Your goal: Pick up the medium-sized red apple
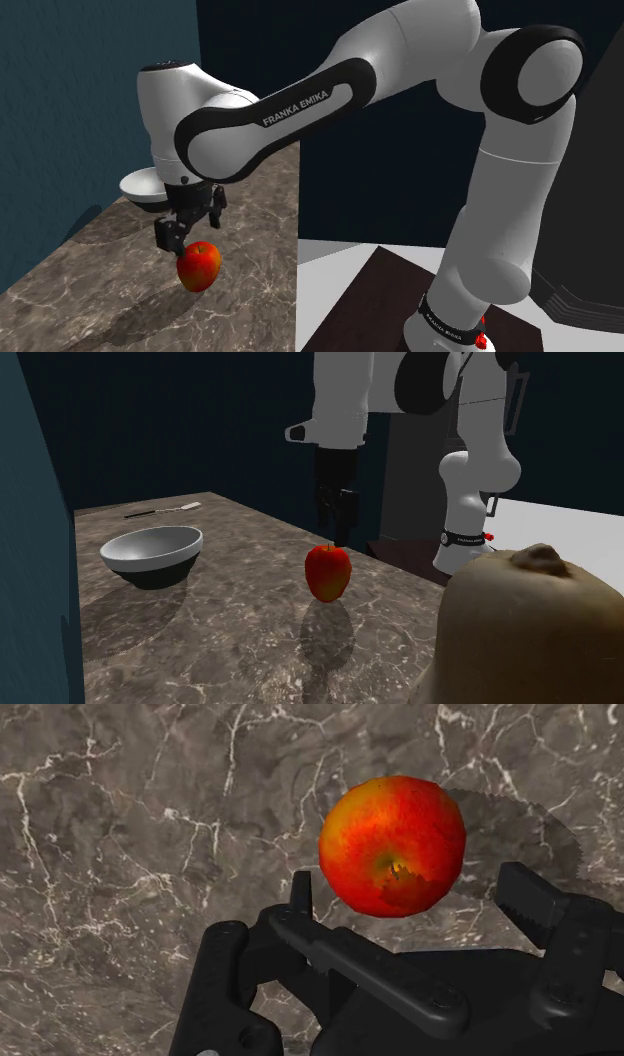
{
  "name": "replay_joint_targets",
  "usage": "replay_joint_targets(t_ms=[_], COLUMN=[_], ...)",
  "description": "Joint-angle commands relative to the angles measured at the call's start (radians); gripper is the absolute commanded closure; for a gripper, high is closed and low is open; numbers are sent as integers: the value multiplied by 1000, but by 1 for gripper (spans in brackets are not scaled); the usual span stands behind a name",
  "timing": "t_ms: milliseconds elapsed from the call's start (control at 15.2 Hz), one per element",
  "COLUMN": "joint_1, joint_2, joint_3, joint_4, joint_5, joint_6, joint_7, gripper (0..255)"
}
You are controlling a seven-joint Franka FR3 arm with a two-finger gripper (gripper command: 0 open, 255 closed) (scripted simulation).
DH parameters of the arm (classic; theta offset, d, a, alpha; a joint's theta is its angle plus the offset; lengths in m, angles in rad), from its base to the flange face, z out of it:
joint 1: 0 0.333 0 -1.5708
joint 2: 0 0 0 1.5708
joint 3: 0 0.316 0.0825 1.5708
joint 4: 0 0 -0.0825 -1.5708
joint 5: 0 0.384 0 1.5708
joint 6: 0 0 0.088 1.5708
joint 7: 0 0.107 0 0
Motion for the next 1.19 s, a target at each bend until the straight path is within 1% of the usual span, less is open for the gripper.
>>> replay_joint_targets(t_ms=[0, 66, 132, 726, 1122], joint_1=[1, 1, 2, 1, -2], joint_2=[8, 8, 7, 8, -21], joint_3=[-1, -1, 0, -1, 3], joint_4=[-10, -10, -12, -10, 39], joint_5=[-6, -6, -5, -6, 15], joint_6=[17, 17, 19, 17, -56], joint_7=[5, 5, 6, 5, -12], gripper=[0, 0, 255, 255, 255])
